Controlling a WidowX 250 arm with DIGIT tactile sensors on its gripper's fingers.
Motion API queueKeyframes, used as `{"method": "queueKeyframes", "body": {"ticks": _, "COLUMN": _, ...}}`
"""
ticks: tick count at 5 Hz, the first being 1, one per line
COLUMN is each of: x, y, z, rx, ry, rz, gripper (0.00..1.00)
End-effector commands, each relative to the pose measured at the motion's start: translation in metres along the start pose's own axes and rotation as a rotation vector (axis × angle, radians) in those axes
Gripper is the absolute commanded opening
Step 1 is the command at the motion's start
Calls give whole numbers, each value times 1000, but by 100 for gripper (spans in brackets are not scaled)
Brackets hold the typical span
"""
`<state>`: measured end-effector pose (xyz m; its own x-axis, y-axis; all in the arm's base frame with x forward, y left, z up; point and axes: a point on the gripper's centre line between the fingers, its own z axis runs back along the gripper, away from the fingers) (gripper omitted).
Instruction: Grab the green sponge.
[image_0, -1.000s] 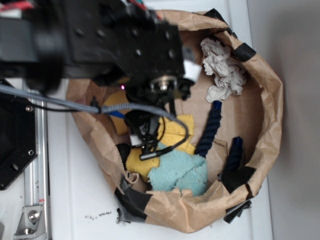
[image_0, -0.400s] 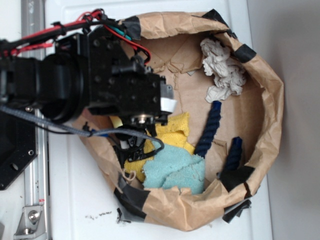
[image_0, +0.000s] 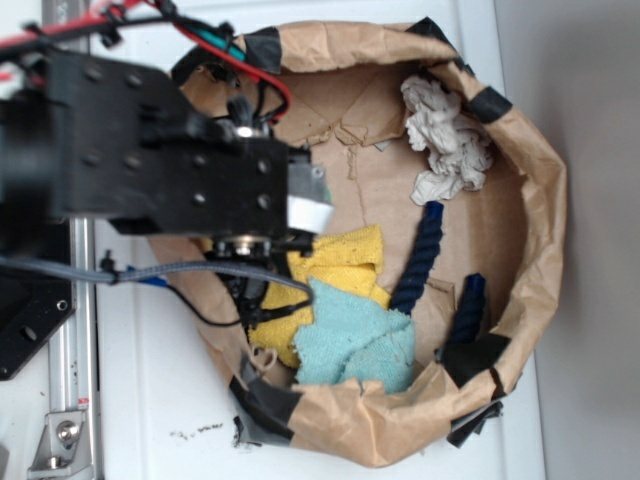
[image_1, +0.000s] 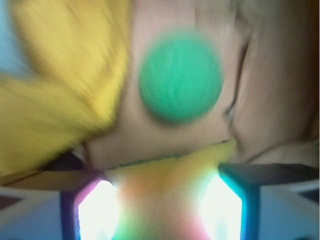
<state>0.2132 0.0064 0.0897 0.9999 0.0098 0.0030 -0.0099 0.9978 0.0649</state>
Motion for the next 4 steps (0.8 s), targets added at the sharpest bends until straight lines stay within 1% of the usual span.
{"method": "queueKeyframes", "body": {"ticks": 1, "x": 13, "y": 9, "z": 106, "rx": 9, "ry": -214, "rz": 69, "gripper": 0}}
{"method": "queueKeyframes", "body": {"ticks": 2, "x": 17, "y": 11, "z": 99, "rx": 20, "ry": -225, "rz": 116, "gripper": 0}}
{"method": "queueKeyframes", "body": {"ticks": 3, "x": 30, "y": 16, "z": 79, "rx": -16, "ry": -241, "rz": 226, "gripper": 0}}
{"method": "queueKeyframes", "body": {"ticks": 4, "x": 35, "y": 28, "z": 66, "rx": 26, "ry": -200, "rz": 237, "gripper": 0}}
